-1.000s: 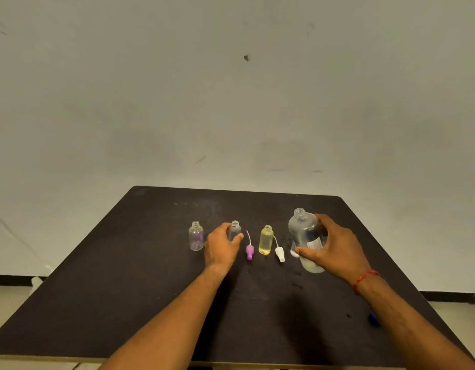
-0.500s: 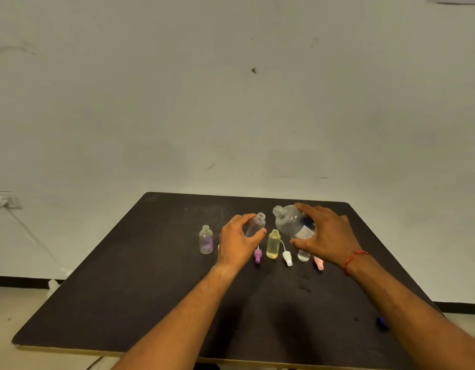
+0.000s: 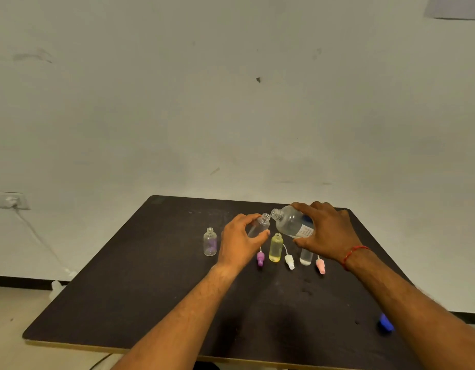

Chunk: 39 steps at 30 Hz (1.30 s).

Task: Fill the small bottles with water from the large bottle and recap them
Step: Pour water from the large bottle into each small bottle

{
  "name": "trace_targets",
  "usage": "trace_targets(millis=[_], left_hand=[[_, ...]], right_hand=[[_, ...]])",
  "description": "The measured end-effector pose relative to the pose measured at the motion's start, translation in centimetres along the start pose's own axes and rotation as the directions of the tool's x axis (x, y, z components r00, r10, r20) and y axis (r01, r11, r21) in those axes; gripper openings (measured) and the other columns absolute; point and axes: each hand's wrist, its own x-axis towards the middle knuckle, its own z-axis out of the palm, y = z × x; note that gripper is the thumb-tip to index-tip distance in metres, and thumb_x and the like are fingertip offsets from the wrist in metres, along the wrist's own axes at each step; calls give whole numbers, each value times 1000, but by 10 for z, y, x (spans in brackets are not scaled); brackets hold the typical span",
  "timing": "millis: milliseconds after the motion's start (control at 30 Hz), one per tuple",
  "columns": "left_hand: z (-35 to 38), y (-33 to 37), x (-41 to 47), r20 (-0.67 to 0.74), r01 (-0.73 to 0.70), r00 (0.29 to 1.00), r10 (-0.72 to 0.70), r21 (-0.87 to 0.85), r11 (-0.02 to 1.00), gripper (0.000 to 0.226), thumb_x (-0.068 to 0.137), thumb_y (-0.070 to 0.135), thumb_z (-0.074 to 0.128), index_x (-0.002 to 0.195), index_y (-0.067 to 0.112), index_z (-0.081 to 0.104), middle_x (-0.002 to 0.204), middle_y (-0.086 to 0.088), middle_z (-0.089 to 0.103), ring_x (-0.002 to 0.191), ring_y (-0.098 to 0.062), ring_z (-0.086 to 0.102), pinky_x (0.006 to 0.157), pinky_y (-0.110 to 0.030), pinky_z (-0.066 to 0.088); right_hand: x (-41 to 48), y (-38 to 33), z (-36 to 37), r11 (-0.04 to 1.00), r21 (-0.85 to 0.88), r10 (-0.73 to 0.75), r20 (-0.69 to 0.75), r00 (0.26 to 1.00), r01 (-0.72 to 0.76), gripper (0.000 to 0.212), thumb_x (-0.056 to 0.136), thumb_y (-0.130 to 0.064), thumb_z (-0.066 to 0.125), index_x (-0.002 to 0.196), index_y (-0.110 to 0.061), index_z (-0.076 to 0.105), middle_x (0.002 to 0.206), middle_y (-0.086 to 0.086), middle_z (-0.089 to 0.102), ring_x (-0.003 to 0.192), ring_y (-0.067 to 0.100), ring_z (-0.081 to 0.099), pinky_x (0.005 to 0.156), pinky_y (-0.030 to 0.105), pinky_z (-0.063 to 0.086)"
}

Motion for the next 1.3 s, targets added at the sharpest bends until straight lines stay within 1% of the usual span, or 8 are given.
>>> trace_targets(millis=[167, 367, 533, 700, 800, 967, 1100, 1300], left_hand=[[-1, 1, -2, 12, -4, 1000, 4, 5, 1000, 35, 82, 36, 79, 116, 32, 71, 103, 15, 66, 98, 0, 63, 81, -21, 54], [-2, 1, -4, 34, -22, 999, 21, 41, 999, 40, 83, 37, 79, 121, 29, 69, 108, 13, 66, 99, -3, 63, 81, -18, 53], [-2, 3, -5, 42, -33, 999, 31, 58, 998, 38, 83, 37, 79, 120, 31, 70, 105, 12, 66, 96, -4, 63, 76, -19, 51], [-4, 5, -5, 45, -54, 998, 52, 64, 996, 34, 83, 39, 78, 116, 34, 71, 102, 12, 66, 94, -4, 63, 75, -24, 54], [-5, 7, -5, 57, -61, 997, 57, 70, 996, 33, 84, 39, 77, 116, 34, 71, 103, 12, 66, 94, -4, 62, 76, -23, 54], [-5, 8, -3, 64, -57, 997, 53, 64, 996, 34, 84, 38, 78, 118, 33, 71, 103, 11, 66, 93, -4, 62, 77, -25, 55], [-4, 8, -4, 66, -59, 996, 54, 67, 996, 35, 84, 39, 78, 118, 34, 71, 102, 12, 66, 93, -4, 62, 76, -24, 54], [-4, 9, -4, 68, -56, 996, 52, 63, 996, 36, 84, 40, 78, 119, 32, 71, 104, 12, 66, 94, -4, 62, 78, -26, 56]], right_hand=[[1, -3, -6, 997, -65, -40, -2, 999, 39, 77, 73, -63, 65, 142, -44, 35, 121, -5, 57, 112, 17, 50, 92, 42, 42], [4, -5, -15, 989, -135, -58, 9, 998, 58, 73, 74, -56, 66, 139, -47, 33, 117, -6, 55, 111, 16, 48, 90, 41, 39], [6, -5, -23, 980, -182, -69, 35, 997, 74, 75, 74, -48, 67, 140, -46, 32, 116, -7, 52, 112, 16, 45, 91, 41, 37], [8, -6, -27, 971, -224, -78, 43, 996, 86, 76, 75, -48, 67, 141, -46, 32, 118, -6, 52, 114, 16, 45, 90, 40, 36], [10, -5, -28, 967, -237, -84, 33, 996, 90, 75, 75, -47, 68, 142, -46, 33, 119, -5, 52, 113, 16, 45, 89, 40, 33], [14, -6, -30, 961, -258, -93, 39, 995, 100, 76, 77, -45, 68, 144, -44, 32, 123, -5, 51, 117, 17, 44, 92, 40, 33], [15, -5, -31, 956, -271, -109, 29, 994, 113, 75, 76, -44, 68, 143, -45, 33, 121, -5, 52, 116, 17, 44, 89, 40, 33], [16, -5, -33, 950, -287, -114, 37, 993, 119, 76, 76, -43, 68, 143, -45, 33, 123, -5, 51, 117, 17, 43, 92, 41, 34]])
